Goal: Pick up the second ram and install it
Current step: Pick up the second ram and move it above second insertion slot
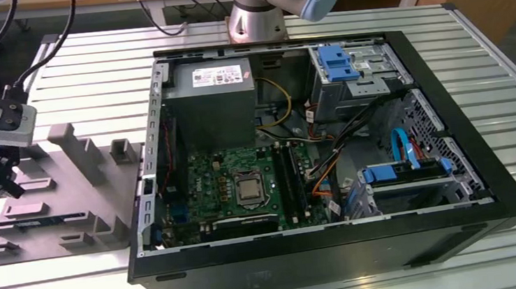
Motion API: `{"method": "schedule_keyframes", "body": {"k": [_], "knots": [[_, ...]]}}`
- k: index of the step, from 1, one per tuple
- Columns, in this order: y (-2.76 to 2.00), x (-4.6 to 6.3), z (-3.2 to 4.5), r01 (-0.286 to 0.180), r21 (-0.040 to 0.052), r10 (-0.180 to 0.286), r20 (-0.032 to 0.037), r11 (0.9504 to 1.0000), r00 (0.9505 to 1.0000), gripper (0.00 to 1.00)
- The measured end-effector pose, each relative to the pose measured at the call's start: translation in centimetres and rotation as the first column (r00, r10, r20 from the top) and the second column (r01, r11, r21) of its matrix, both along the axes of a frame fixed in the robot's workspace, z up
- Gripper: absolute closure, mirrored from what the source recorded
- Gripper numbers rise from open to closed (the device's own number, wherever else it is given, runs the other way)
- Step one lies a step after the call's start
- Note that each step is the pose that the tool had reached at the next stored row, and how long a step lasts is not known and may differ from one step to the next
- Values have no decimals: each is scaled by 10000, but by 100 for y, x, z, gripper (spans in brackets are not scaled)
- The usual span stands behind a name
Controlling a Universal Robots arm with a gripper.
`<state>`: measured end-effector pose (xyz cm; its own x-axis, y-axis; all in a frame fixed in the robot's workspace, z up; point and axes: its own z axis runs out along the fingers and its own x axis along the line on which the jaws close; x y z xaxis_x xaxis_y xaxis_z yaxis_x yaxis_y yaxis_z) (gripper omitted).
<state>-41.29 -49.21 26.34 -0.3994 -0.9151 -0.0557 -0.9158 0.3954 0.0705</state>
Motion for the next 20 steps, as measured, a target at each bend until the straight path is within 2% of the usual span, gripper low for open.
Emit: {"method": "schedule_keyframes", "body": {"k": [4, 7, 11, 15, 17, 20], "knots": [[0, 0, -28, -736, -1, 736, 0, 9973, 9973, 89], [0, 0, -51, -1272, 0, 1272, 0, 9919, 9919, 89], [0, 0, -84, -1993, 0, 1993, 0, 9799, 9799, 89], [0, 0, -114, -2699, 1, 2699, -5, 9629, 9629, 89], [0, 0, -118, -2923, 1, 2923, -9, 9563, 9563, 89], [-1, -2, -120, -2937, 1, 2937, -5, 9559, 9559, 89]]}}
